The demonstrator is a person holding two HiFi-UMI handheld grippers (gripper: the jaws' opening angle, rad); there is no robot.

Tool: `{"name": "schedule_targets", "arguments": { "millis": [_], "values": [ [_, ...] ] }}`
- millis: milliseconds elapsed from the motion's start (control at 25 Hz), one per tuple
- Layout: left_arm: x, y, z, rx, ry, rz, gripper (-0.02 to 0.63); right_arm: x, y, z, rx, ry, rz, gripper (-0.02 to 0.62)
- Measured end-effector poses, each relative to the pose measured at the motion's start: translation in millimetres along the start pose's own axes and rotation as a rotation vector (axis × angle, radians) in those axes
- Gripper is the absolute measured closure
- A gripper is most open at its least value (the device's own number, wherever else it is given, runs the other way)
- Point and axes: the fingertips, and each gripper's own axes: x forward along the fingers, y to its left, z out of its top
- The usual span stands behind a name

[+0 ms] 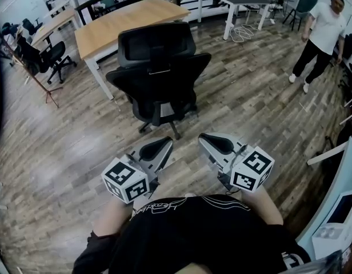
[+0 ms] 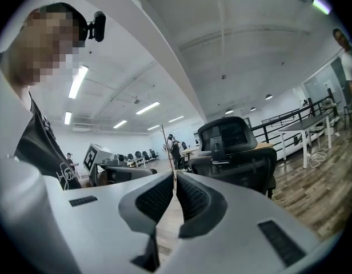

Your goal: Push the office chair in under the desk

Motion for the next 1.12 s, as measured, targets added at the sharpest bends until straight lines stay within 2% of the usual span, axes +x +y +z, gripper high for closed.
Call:
{"name": "schedule_targets", "arguments": {
  "millis": [280, 560, 800, 1000, 1120],
  "values": [
    [40.8, 0.9, 3.7, 0.041, 0.007, 0.064, 0.597, -19.4, -49.3, 10.2, -0.038, 0.005, -0.014, 0.552],
    [48.3, 32.8, 0.5, 0.092, 0.03, 0.162, 0.577, -11.9, -86.9, 15.1, -0.105, 0.029, -0.07, 0.533],
    [53.3, 92.6, 5.0, 0.104, 0.043, 0.231, 0.501, 21.8, -124.6, 16.5, -0.165, 0.081, -0.091, 0.46],
    [57.6, 159.1, 17.4, 0.117, 0.056, 0.299, 0.426, 54.5, -168.7, 24.5, -0.116, 0.09, -0.099, 0.412],
    [58.7, 201.2, 25.0, 0.147, 0.081, 0.341, 0.368, 74.9, -200.2, 31.7, -0.151, 0.11, -0.135, 0.374]
  ]
}}
